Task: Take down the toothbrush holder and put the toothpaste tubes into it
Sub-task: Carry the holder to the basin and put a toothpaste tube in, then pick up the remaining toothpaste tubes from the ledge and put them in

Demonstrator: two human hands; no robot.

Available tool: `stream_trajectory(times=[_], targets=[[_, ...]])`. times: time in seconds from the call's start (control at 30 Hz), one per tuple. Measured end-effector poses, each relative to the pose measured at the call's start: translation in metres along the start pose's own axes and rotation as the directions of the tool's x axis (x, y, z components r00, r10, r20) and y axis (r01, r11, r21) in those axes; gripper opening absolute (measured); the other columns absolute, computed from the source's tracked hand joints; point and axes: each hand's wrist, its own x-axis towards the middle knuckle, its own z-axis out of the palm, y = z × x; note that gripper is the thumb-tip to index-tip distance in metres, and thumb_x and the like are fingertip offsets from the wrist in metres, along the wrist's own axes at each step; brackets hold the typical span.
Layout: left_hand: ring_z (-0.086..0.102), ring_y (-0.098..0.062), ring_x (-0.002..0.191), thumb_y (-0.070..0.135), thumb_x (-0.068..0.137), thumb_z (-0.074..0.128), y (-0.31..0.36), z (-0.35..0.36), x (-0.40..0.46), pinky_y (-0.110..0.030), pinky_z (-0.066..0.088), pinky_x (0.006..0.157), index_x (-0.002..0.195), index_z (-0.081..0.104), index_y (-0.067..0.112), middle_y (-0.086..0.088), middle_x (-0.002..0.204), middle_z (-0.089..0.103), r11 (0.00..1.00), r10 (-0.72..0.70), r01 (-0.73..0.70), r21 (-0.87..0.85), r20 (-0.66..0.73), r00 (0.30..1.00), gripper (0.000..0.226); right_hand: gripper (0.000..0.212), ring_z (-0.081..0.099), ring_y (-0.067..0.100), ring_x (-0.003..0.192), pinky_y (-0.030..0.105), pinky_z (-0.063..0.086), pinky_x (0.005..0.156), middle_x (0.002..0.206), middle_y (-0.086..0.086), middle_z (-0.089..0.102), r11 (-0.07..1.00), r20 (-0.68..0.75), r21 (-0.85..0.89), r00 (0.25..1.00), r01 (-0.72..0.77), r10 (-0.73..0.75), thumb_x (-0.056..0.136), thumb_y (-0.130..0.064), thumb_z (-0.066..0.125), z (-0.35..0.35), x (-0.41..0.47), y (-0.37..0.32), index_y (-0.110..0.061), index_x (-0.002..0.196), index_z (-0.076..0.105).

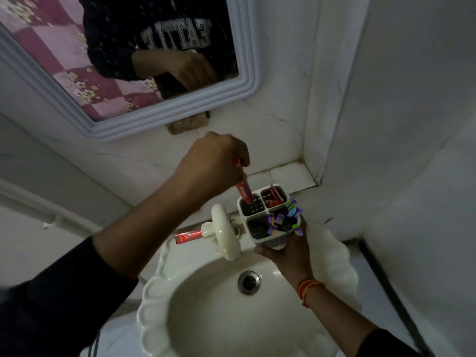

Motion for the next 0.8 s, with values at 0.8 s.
stream_trajectory(times=[0.8], targets=[[0.061,-0.024,0.122,0.012,0.084,0.066,-0.132,0.21,-0.13,-0.03,0.044,0.106,0.126,0.067,0.021,-0.002,0.131,0.067,0.693,-0.642,0.62,-0.368,0.075,0.763,0.043,0.114,0.064,0.012,0.131,0.034,0.055,0.108,0.135,0.001,0.071,0.998,0.019,-0.061,1.0,-0.008,0.009,0.047,-0.063,0.097,0.001,-0.001,-0.005,-0.012,0.142,0.059]])
